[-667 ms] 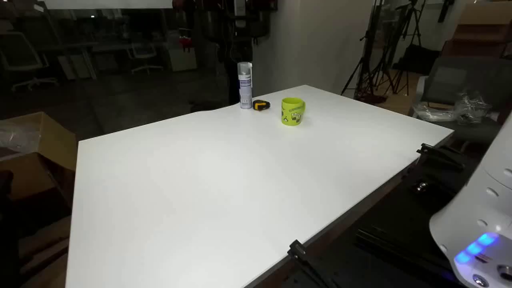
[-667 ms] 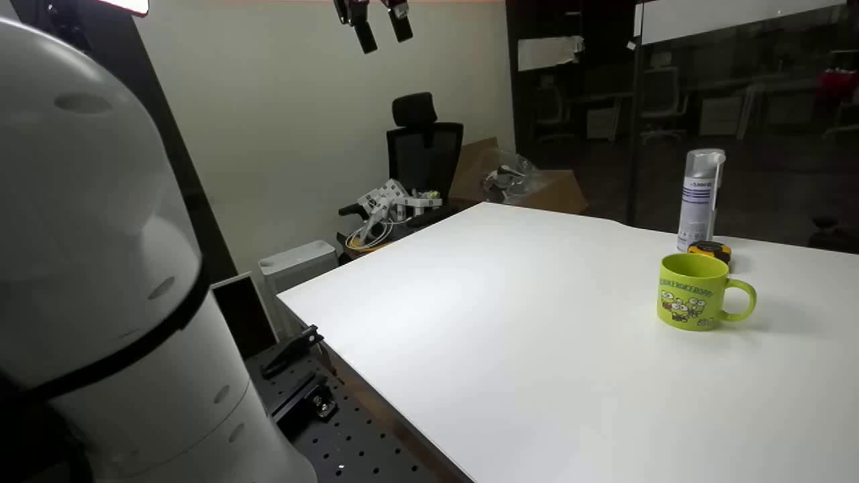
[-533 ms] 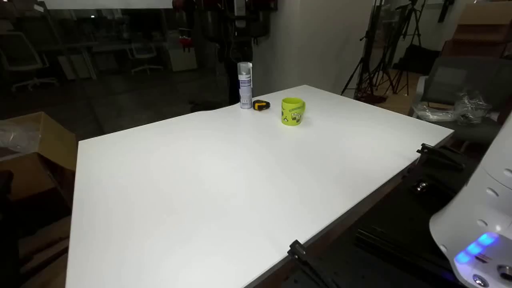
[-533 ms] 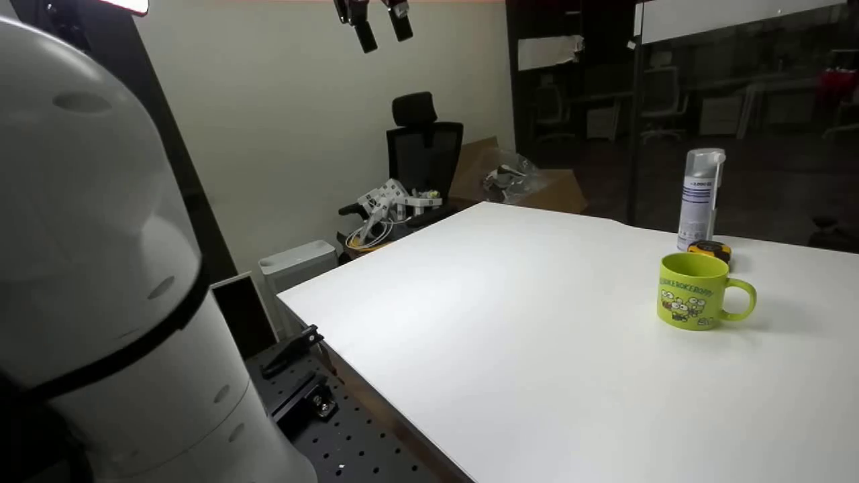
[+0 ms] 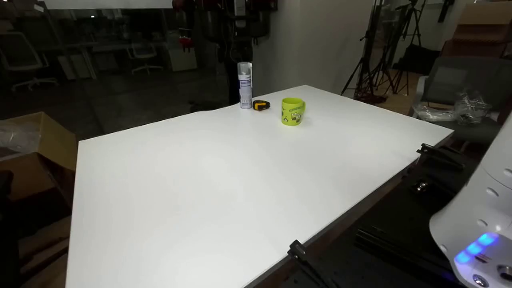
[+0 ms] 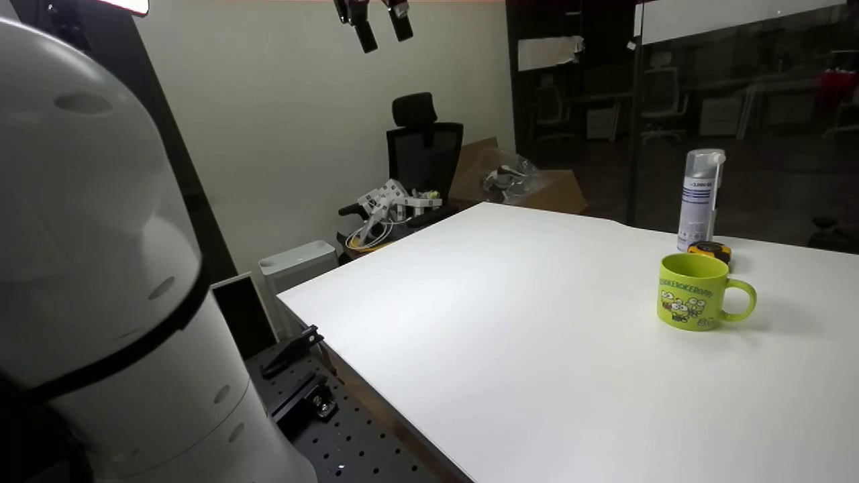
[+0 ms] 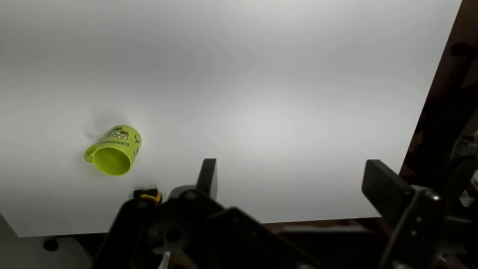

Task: Move the mug to the left

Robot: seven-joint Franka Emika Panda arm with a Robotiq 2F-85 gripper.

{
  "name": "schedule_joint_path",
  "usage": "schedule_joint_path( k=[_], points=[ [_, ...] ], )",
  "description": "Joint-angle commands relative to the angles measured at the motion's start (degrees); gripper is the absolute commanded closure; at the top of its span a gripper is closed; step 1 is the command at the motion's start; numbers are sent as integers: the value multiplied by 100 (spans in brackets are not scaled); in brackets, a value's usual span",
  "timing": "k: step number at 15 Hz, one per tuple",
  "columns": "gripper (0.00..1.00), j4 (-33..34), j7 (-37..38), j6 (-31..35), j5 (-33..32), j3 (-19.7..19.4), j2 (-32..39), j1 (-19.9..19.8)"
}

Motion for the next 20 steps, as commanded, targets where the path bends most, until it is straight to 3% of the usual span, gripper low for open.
schedule_joint_path(
  k=[1, 4, 8, 17, 18, 20],
  points=[
    [0, 9, 24, -7, -32, -34, 11, 43],
    [0, 9, 24, -6, -32, -34, 11, 43],
    [0, -69, -223, 581, -397, -141, 328, -150],
    [0, -277, -556, 1920, -866, -1182, 2146, -1026],
    [0, -406, -604, 1686, -760, -1128, 1755, -852],
    [0, -394, -646, 1950, -813, -1268, 2115, -976]
  ],
)
